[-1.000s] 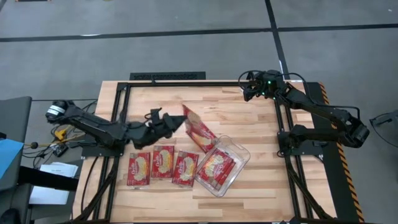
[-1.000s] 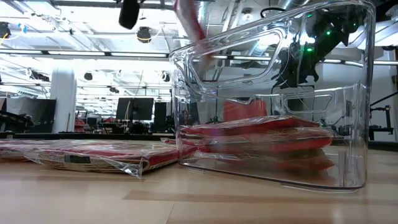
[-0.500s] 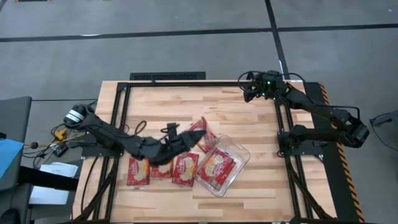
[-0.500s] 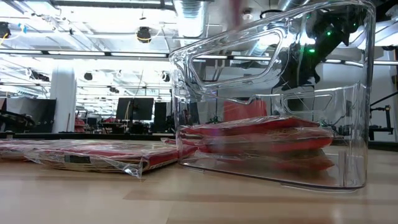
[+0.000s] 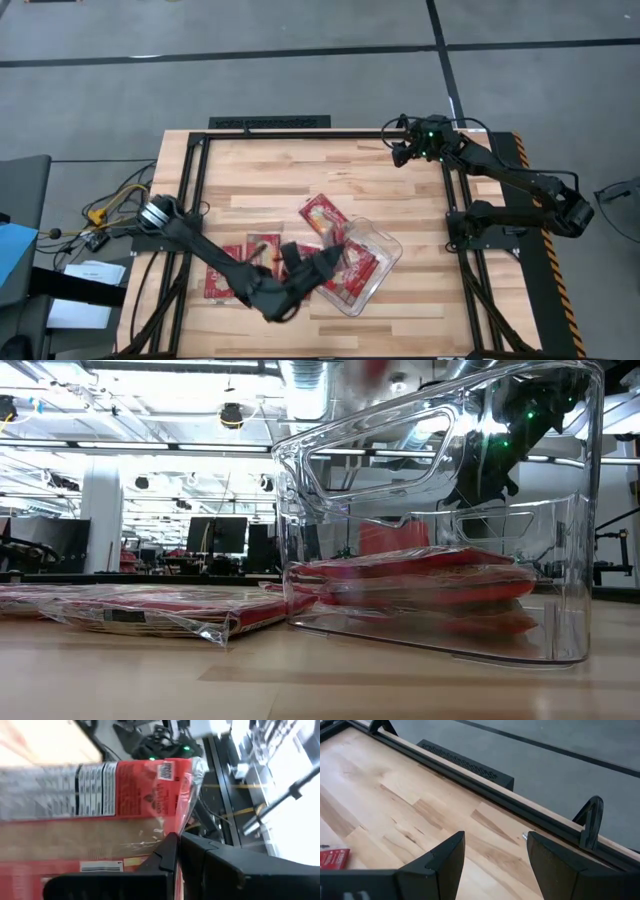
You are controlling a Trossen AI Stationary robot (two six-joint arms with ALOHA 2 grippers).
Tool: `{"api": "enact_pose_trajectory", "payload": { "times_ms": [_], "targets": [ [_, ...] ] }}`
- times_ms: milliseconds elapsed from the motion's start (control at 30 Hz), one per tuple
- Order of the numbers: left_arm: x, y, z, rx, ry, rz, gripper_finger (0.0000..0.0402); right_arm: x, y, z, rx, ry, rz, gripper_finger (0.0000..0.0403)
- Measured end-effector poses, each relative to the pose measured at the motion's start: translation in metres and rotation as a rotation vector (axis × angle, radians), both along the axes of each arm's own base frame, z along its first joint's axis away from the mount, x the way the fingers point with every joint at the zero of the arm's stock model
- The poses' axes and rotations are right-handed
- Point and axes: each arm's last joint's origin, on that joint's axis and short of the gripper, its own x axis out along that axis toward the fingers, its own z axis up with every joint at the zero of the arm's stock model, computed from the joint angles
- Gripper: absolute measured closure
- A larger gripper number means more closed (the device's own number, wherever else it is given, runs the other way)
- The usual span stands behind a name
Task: Sort popcorn bags into baskets
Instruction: Put the red popcorn packet into the transparent bin
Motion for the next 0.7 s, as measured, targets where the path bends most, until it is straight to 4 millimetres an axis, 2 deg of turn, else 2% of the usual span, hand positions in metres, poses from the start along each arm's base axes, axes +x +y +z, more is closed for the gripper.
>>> {"api": "enact_pose_trajectory", "payload": {
  "times_ms": [200, 300, 533, 700],
  "targets": [
    [0.025, -0.016, -0.023, -0.088, -0.073, 0.114, 0.0401, 0.000, 0.000, 0.000, -0.027, 0.032, 0.028, 0.0163],
    [0.039, -0.017, -0.034, -0.111, -0.098, 0.152, 0.0401, 0.000, 0.000, 0.000, -0.033, 0.032, 0.030, 0.0163],
    [0.063, -0.003, -0.060, -0.153, -0.156, 0.213, 0.0401, 0.000, -0.001, 0.001, -0.073, 0.073, 0.066, 0.0163],
    [0.070, 0.009, -0.063, -0.160, -0.166, 0.228, 0.0401, 0.000, -0.001, 0.001, -0.099, 0.098, 0.089, 0.0163]
  ]
}}
